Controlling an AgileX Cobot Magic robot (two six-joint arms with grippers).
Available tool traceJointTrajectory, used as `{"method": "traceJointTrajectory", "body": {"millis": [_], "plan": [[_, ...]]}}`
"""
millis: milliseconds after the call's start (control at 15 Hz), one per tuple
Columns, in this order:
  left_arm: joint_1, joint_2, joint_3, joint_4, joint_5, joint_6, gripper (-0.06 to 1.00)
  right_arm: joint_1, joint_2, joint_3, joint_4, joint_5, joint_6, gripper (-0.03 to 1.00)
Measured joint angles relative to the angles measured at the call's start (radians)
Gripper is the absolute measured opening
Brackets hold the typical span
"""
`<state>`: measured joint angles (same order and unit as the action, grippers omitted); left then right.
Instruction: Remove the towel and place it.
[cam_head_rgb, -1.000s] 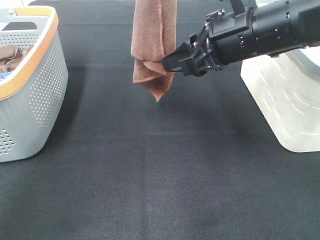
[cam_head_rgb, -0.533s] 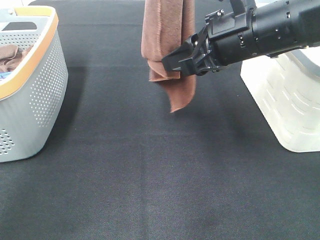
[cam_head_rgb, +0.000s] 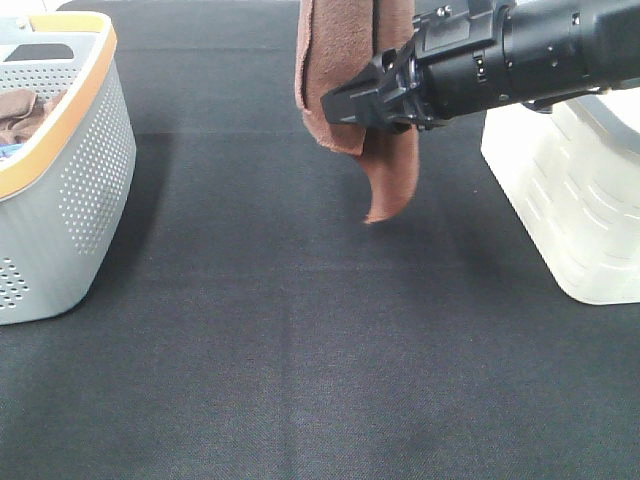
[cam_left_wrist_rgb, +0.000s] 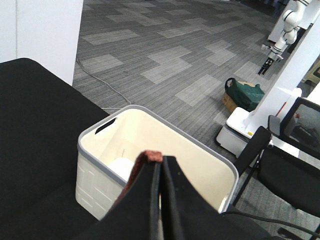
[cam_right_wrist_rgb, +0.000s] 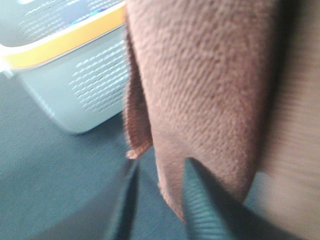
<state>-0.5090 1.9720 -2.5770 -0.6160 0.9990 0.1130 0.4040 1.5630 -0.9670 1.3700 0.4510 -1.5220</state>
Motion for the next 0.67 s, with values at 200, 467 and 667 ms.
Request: {"method": "traceJointTrajectory", "body": {"millis": [200,467,667], "plan": [[0.0,0.0,0.0,-0.041,0.007,0.007,0.0,0.0,0.0,0.0,0.036,-0.134,0.0,0.51],[0.0,0.0,0.0,-0.055,0.028,0.023,0.0,0.0,0.0,0.0,0.037,-0.262,0.0,0.53],[0.0,-0.007,0.0,-0.055,0.031,0.026,0.0,0.0,0.0,0.0,0.036,-0.303,0.0,0.53]]}}
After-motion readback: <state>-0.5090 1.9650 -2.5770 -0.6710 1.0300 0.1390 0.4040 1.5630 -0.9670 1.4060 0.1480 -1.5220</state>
